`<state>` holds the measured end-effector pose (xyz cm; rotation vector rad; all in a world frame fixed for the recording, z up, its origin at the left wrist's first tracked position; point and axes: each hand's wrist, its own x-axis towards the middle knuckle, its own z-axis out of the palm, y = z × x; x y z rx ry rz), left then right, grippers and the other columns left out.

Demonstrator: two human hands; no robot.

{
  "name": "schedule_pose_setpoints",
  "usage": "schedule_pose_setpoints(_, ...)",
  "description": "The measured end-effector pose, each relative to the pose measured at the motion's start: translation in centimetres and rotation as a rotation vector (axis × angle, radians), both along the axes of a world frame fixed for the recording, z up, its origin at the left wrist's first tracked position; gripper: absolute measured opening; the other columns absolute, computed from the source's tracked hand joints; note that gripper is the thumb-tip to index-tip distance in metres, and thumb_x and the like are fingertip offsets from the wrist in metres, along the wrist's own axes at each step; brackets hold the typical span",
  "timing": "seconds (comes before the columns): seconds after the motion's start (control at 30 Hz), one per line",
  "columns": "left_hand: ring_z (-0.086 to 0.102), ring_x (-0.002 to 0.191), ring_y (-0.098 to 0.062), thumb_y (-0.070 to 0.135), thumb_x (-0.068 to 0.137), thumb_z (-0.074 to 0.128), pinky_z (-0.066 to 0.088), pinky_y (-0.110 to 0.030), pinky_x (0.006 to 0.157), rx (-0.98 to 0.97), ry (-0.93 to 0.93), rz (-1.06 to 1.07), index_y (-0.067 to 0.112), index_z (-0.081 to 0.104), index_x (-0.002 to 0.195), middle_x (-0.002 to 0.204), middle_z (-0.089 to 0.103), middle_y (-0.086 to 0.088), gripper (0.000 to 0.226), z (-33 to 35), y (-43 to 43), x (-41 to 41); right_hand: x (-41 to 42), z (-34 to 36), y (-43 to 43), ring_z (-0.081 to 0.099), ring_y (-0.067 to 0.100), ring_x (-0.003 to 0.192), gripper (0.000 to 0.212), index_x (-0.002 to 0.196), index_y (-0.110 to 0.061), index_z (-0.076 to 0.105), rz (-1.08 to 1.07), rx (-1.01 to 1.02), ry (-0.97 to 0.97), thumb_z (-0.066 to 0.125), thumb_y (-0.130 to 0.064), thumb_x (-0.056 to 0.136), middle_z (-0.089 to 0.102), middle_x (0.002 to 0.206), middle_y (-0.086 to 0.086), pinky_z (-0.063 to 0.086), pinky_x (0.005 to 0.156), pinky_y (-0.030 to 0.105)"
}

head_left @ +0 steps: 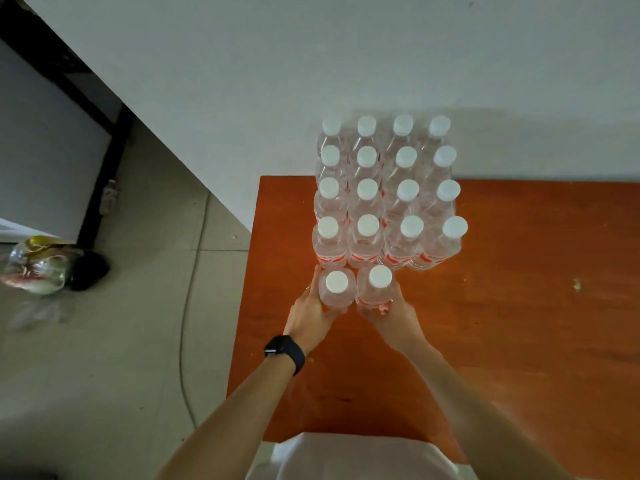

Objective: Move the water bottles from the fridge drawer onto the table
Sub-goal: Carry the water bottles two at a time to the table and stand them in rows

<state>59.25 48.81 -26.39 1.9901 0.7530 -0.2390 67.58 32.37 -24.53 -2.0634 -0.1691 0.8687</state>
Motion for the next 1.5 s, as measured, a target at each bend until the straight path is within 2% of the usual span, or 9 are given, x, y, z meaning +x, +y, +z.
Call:
schedule_pose_setpoints(0.17, 0.066, 0.107, -0.01, 0.043, 0.086, 0.075, 0.053, -0.014, 0.082, -0.007, -0.03, -0.02, 0.023, 0.042, 0.147, 0.121, 0.068, 0.013, 0.072, -0.4, 1.4, 1.1, 0.0, -0.1, 0.9, 0.056, 0.022, 0.127, 0.08, 0.151, -0.022, 0.026, -0.014, 0.017, -0.004, 0.074, -0.027, 0.088, 0.055, 0.142, -0.001, 0.044, 0.091, 0.022)
schedule_pose_setpoints(0.3, 0.067, 0.103, -0.011, 0.048, 0.085, 0.075, 0.059, -0.025, 0.085, 0.013, -0.018, -0.057, 0.021, 0.047, 0.142, 0.116, 0.069, 0.013, 0.069, -0.4, 2.2, 1.2, 0.2, -0.3, 1.3, 0.057, 0.018, 0.125, 0.078, 0.151, -0.027, 0.025, -0.015, 0.045, -0.001, 0.073, -0.029, 0.089, 0.056, 0.14, -0.006, 0.044, 0.093, 0.022)
schedule_pose_setpoints(0.67, 0.066, 0.109, -0.013, 0.045, 0.086, 0.076, 0.059, -0.033, 0.089, 0.048, -0.04, -0.044, 0.027, 0.044, 0.144, 0.121, 0.067, 0.011, 0.069, -0.2, 2.0, 1.4, 1.0, -0.7, 1.8, 0.056, 0.019, 0.125, 0.081, 0.151, -0.029, 0.025, -0.002, 0.057, -0.016, 0.075, -0.025, 0.087, 0.056, 0.139, -0.007, 0.045, 0.093, 0.024)
schedule_pose_setpoints(0.8, 0.066, 0.106, -0.012, 0.052, 0.083, 0.075, 0.06, -0.037, 0.086, 0.09, -0.051, -0.053, 0.035, 0.044, 0.14, 0.12, 0.067, 0.015, 0.067, -0.1, 2.1, 1.4, 1.1, -0.7, 1.7, 0.057, 0.016, 0.122, 0.083, 0.149, -0.034, 0.026, -0.004, 0.048, -0.008, 0.078, -0.03, 0.085, 0.054, 0.131, -0.018, 0.045, 0.094, 0.026)
schedule_pose_setpoints(1.07, 0.061, 0.119, -0.017, 0.055, 0.074, 0.077, 0.057, -0.045, 0.094, 0.08, -0.016, -0.086, 0.04, 0.039, 0.14, 0.131, 0.061, 0.013, 0.078, 1.2, 2.2, 1.4, 1.8, -0.2, 1.3, 0.052, 0.02, 0.13, 0.095, 0.15, -0.039, 0.024, 0.061, -0.009, 0.024, 0.084, -0.037, 0.076, 0.051, 0.144, -0.01, 0.043, 0.107, 0.04)
schedule_pose_setpoints(1.23, 0.05, 0.135, -0.025, 0.055, 0.074, 0.078, 0.049, -0.053, 0.104, 0.042, 0.088, -0.073, 0.036, 0.026, 0.152, 0.15, 0.048, 0.004, 0.096, 1.8, 2.8, 0.5, 1.0, 0.5, -0.3, 0.054, 0.022, 0.128, 0.086, 0.15, -0.035, 0.027, 0.048, -0.084, 0.008, 0.079, -0.037, 0.081, 0.047, 0.149, -0.007, 0.05, 0.097, 0.036)
schedule_pose_setpoints(1.3, 0.051, 0.133, -0.024, 0.049, 0.083, 0.075, 0.049, -0.041, 0.102, 0.064, 0.136, -0.071, 0.029, 0.032, 0.15, 0.151, 0.046, 0.002, 0.082, 2.0, 2.9, -0.5, 0.0, 0.9, -1.6, 0.05, 0.021, 0.133, 0.078, 0.15, -0.035, 0.028, 0.031, -0.122, 0.0, 0.073, -0.039, 0.087, 0.042, 0.152, -0.006, 0.059, 0.084, 0.033)
schedule_pose_setpoints(1.37, 0.053, 0.123, -0.016, 0.047, 0.091, 0.068, 0.047, -0.029, 0.09, 0.097, 0.159, -0.087, 0.026, 0.043, 0.142, 0.144, 0.051, 0.003, 0.061, 2.1, 2.8, -1.7, -1.2, 1.5, -3.4, 0.046, 0.019, 0.136, 0.069, 0.151, -0.037, 0.03, 0.036, -0.159, -0.047, 0.066, -0.042, 0.091, 0.041, 0.153, -0.007, 0.059, 0.072, 0.026)
schedule_pose_setpoints(1.5, 0.058, 0.112, -0.009, 0.051, 0.095, 0.058, 0.054, -0.029, 0.087, 0.191, 0.154, -0.248, 0.033, 0.053, 0.131, 0.133, 0.059, 0.009, 0.04, 3.2, 1.0, -3.3, -4.3, 3.7, -7.9, 0.048, 0.014, 0.133, 0.051, 0.145, -0.04, 0.04, 0.05, -0.204, -0.199, 0.055, -0.049, 0.096, 0.047, 0.147, -0.013, 0.048, 0.105, 0.04)
